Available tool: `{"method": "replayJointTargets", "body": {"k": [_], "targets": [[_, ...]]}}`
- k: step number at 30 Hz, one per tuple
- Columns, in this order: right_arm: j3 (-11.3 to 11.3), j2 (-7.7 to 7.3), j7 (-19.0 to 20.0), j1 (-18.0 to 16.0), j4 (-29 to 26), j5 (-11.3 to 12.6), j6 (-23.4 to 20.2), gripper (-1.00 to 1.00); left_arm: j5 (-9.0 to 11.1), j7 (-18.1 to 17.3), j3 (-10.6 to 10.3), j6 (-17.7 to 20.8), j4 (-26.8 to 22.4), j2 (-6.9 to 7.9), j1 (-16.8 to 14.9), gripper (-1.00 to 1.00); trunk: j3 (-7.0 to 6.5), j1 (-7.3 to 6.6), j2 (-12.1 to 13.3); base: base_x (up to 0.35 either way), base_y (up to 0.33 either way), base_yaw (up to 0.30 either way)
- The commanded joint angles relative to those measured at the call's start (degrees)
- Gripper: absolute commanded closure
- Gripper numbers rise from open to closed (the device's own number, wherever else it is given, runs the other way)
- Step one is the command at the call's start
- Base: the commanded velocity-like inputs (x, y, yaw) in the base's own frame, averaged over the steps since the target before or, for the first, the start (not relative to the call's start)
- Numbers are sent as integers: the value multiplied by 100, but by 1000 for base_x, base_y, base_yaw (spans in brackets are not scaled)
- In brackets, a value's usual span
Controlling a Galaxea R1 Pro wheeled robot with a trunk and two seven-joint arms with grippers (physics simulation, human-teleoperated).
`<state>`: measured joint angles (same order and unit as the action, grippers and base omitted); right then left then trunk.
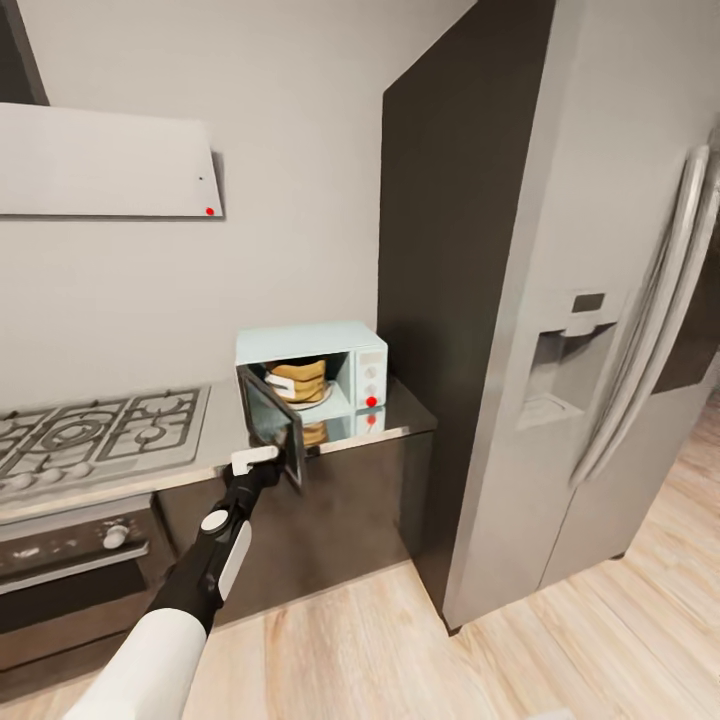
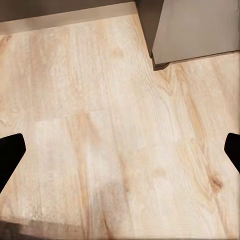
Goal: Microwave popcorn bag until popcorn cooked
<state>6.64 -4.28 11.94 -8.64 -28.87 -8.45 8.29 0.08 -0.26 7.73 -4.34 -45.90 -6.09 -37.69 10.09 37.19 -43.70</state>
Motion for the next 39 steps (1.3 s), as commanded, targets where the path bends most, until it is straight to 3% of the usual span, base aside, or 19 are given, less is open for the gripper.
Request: {"method": "replayJointTargets", "body": {"k": [1,13,23,35,38,39], "targets": [[48,6,45,-6,4,-60,23,-100,1,-9,9,-14,2,-5,-3,-100,9,1,-7,0,0,-100],[48,-2,52,-6,4,-60,23,-100,1,-9,9,-16,2,-6,-2,-100,9,1,-7,102,0,-26],[48,6,54,-6,4,-62,23,-100,1,-9,11,-20,2,-6,-2,-100,9,1,-7,1,0,-253],[21,-5,41,-6,4,-62,23,-100,1,-9,21,-21,2,8,-2,-100,9,1,-7,109,0,-12],[60,-118,14,-1,393,-39,23,-100,1,-9,23,-21,2,11,-2,-100,9,1,-7,61,0,0],[74,-261,-63,-10,688,-36,25,-100,1,-6,21,-20,2,11,-2,-100,9,1,-7,260,0,0]]}}
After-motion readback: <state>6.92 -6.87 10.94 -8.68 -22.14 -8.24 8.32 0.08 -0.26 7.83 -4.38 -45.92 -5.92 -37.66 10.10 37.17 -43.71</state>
